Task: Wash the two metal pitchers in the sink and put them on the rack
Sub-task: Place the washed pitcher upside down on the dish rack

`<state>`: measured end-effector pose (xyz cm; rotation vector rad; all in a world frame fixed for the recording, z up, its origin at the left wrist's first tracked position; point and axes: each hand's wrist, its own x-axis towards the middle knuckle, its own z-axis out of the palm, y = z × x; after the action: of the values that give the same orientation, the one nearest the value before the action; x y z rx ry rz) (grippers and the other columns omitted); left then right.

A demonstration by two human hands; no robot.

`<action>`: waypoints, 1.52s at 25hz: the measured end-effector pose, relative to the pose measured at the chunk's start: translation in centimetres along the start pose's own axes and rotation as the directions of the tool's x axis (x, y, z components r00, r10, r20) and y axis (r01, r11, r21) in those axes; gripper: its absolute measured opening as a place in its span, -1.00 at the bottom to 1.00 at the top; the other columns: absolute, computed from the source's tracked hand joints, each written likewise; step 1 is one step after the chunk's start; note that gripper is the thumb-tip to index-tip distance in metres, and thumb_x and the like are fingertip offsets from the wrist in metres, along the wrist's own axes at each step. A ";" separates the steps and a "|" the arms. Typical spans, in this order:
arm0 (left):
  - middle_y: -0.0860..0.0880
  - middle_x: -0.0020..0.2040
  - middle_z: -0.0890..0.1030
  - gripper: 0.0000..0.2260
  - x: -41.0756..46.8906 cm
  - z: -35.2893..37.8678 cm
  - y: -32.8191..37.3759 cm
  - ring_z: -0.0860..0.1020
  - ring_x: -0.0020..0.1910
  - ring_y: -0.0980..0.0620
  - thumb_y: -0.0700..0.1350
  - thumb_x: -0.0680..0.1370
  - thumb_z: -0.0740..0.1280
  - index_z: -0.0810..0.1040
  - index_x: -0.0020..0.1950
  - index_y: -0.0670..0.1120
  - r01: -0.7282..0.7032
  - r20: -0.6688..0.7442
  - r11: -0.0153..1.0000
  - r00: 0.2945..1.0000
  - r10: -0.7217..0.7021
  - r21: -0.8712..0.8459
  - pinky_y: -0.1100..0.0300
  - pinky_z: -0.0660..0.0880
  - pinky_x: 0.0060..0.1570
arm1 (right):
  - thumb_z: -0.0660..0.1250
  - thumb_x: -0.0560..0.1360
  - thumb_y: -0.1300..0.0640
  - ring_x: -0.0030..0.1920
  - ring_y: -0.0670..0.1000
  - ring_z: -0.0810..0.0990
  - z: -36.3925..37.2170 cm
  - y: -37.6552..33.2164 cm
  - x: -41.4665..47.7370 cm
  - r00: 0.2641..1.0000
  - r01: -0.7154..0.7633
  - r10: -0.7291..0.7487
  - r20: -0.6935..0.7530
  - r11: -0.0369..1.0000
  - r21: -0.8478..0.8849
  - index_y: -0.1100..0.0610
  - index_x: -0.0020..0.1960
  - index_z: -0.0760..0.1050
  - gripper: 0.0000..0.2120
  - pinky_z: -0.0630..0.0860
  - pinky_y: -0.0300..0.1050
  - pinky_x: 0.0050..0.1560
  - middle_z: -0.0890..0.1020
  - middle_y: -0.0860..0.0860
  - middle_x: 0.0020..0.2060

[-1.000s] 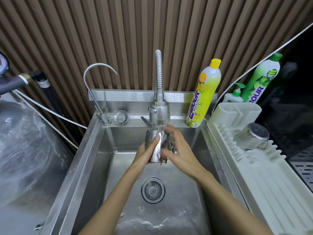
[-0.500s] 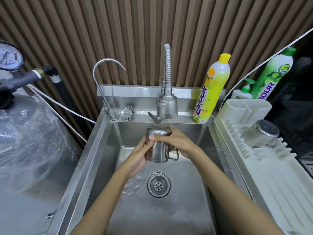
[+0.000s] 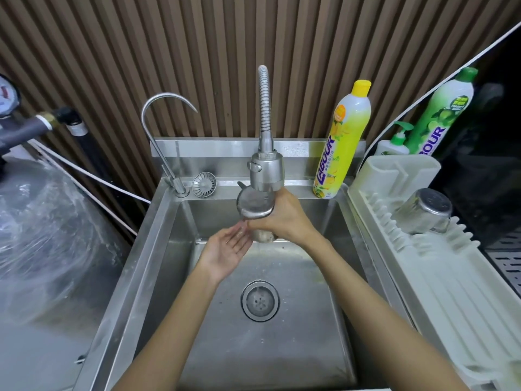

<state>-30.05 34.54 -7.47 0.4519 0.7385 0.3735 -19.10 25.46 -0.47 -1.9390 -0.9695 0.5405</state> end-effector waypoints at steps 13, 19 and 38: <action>-0.01 -0.23 0.62 -0.88 2.5 12.1 -10.1 0.53 -0.29 0.13 -0.20 0.39 0.44 0.67 -0.12 -0.03 -0.415 0.386 0.112 0.898 0.213 0.903 0.52 0.40 -0.28 | 0.57 0.20 0.01 0.14 0.10 0.52 -17.1 9.0 -8.5 0.653 -0.339 0.308 -0.692 0.936 0.096 0.18 0.26 0.40 -0.29 0.39 -0.18 0.01 0.53 0.13 0.17; 0.02 0.22 0.50 -0.61 2.0 18.3 -16.8 0.50 0.14 0.00 -0.30 0.49 0.28 0.50 0.28 -0.02 -0.553 0.550 -0.015 0.831 -0.081 0.833 0.18 0.41 0.23 | 0.54 0.27 0.05 0.21 0.17 0.48 -20.7 14.0 -10.7 0.513 -0.544 0.430 -0.743 0.832 0.106 0.16 0.39 0.30 -0.23 0.41 -0.06 0.05 0.40 0.16 0.27; -0.14 0.26 0.54 -0.40 4.5 22.6 -22.0 0.51 0.25 -0.06 -0.38 0.50 0.14 0.12 0.51 -0.06 -0.581 0.579 0.034 0.801 -0.151 0.813 0.46 0.32 0.03 | 0.50 0.26 -0.11 0.20 0.20 0.37 -20.3 16.6 -9.6 0.614 -0.672 0.464 -0.638 0.732 -0.114 -0.06 0.48 0.14 -0.11 0.35 -0.06 -0.13 0.31 0.17 0.22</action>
<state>-7.29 12.27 -6.61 2.0516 0.1980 -0.0858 -4.05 2.19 -4.07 -2.5366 0.0016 0.0858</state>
